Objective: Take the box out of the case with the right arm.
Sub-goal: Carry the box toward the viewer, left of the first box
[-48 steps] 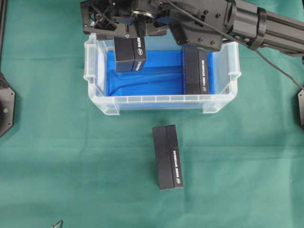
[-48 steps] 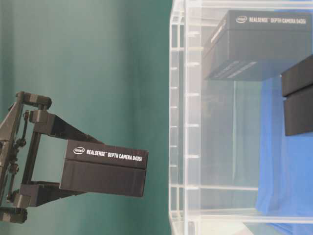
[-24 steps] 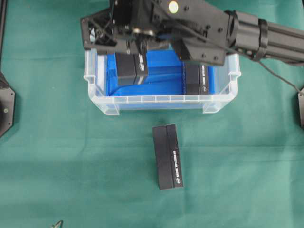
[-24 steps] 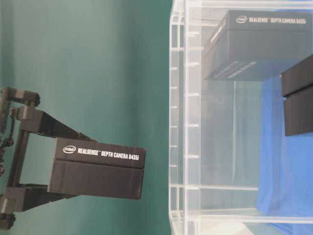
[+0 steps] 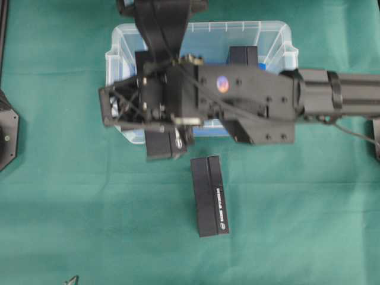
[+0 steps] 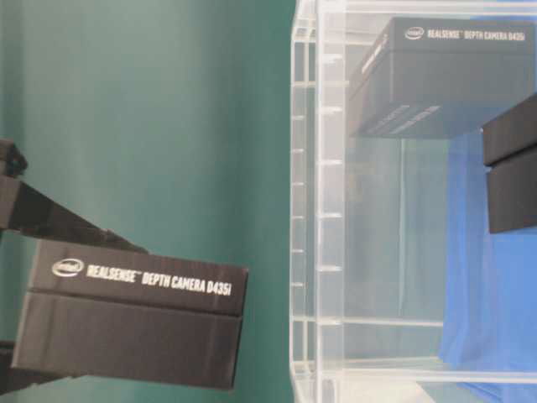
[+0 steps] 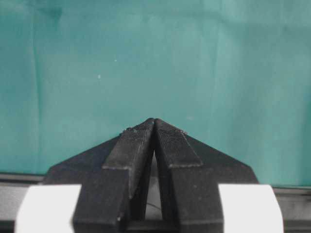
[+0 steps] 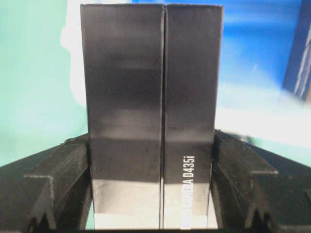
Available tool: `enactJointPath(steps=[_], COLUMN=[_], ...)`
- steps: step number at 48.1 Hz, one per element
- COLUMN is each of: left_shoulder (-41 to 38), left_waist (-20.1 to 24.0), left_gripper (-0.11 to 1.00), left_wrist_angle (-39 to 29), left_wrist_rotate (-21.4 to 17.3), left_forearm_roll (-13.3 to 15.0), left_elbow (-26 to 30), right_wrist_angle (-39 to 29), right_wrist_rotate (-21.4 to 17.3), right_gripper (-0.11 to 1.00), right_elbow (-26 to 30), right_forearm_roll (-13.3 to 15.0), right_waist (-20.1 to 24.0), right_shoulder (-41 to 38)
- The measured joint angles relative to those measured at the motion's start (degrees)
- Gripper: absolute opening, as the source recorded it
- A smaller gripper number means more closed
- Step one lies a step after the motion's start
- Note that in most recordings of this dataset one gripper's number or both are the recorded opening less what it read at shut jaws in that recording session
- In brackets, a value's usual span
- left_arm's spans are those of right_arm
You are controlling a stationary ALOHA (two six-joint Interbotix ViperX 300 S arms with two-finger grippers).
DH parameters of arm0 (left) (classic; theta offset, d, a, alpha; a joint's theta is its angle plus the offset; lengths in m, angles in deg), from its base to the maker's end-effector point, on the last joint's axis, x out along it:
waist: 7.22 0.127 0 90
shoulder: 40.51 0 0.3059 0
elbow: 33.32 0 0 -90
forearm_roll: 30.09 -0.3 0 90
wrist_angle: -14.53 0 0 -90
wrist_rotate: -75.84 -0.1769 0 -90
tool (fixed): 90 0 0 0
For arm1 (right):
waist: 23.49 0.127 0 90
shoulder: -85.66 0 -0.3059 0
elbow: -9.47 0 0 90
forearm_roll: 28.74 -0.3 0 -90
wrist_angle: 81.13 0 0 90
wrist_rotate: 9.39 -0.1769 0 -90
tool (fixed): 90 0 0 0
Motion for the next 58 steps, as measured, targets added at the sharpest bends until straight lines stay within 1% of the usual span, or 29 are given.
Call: enactJointPath(steps=[26,30,58], left_shoulder=[0.0,0.0,0.0], left_waist=[0.0,0.0,0.0], left_gripper=[0.00,0.00,0.00], left_wrist_angle=[0.0,0.0,0.0], left_wrist_rotate=[0.0,0.0,0.0], left_forearm_roll=[0.1,0.1,0.0], left_elbow=[0.0,0.0,0.0], right_wrist_angle=[-2.1,-2.1,-2.2], right_wrist_rotate=[-6.4,-6.9,-6.9], right_gripper=[0.68,0.68,0.68], right_elbow=[0.1,0.1,0.0], right_forearm_roll=[-0.1,0.0,-0.1], right_waist=[8.4,8.9,8.8], right_shoulder=[0.0,0.1,0.0])
